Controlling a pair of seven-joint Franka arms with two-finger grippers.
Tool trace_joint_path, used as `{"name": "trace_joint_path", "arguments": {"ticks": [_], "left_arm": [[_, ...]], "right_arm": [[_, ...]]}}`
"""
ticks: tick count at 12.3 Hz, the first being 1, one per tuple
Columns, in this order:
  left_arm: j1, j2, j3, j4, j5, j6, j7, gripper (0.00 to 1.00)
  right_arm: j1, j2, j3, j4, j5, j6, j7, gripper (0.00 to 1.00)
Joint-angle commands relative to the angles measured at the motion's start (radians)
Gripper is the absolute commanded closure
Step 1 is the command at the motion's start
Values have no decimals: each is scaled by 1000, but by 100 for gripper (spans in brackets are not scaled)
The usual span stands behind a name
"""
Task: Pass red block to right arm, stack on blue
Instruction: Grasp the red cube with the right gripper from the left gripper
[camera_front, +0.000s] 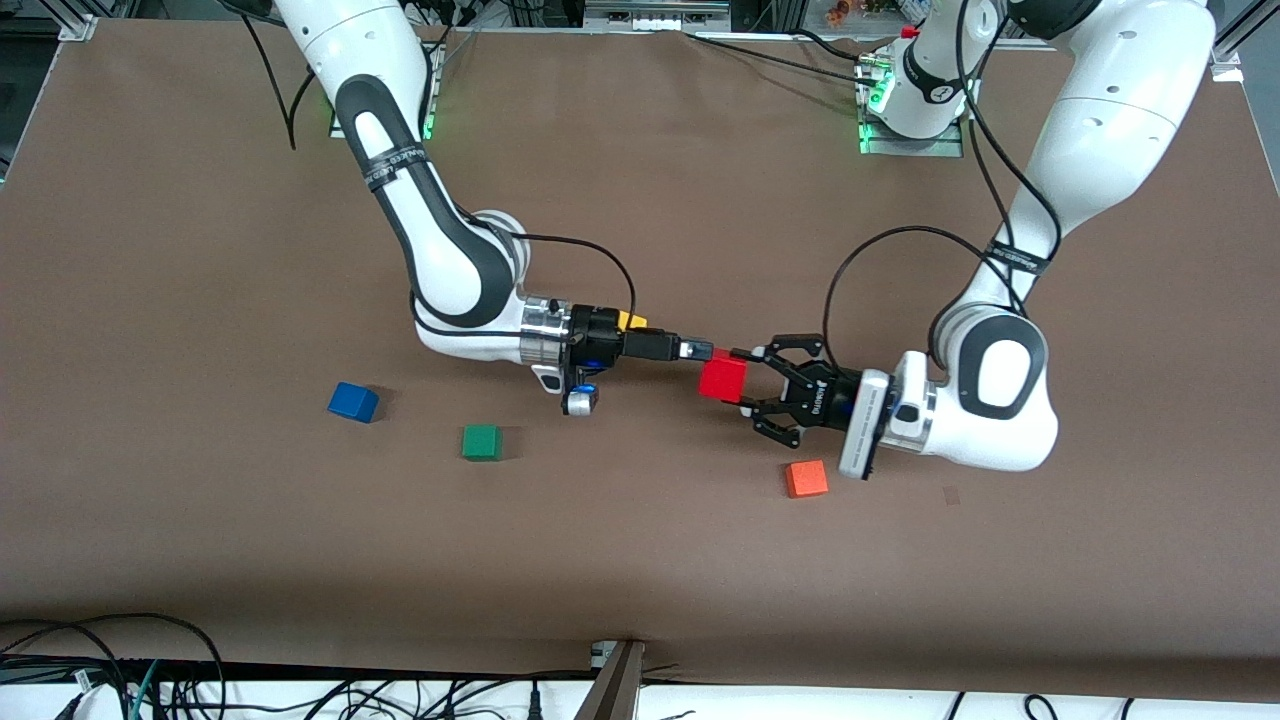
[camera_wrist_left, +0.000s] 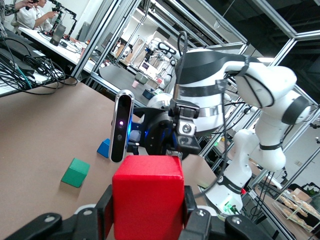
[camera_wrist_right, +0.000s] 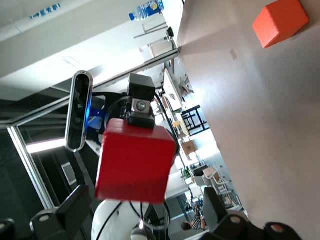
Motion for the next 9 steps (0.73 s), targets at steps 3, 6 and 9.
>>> {"name": "trace_joint_path", "arguments": {"ticks": [3, 6, 9], "left_arm": [[-38, -25, -10, -27, -61, 67, 0, 100], [-40, -25, -10, -27, -60, 68, 0, 100], [-38, -25, -9, -27, -58, 67, 1, 100]], "right_arm": [[11, -8, -7, 1, 73, 39, -19, 0], [5, -11, -13, 1, 73, 59, -14, 2], [-25, -14, -15, -1, 70, 57, -13, 10]]}}
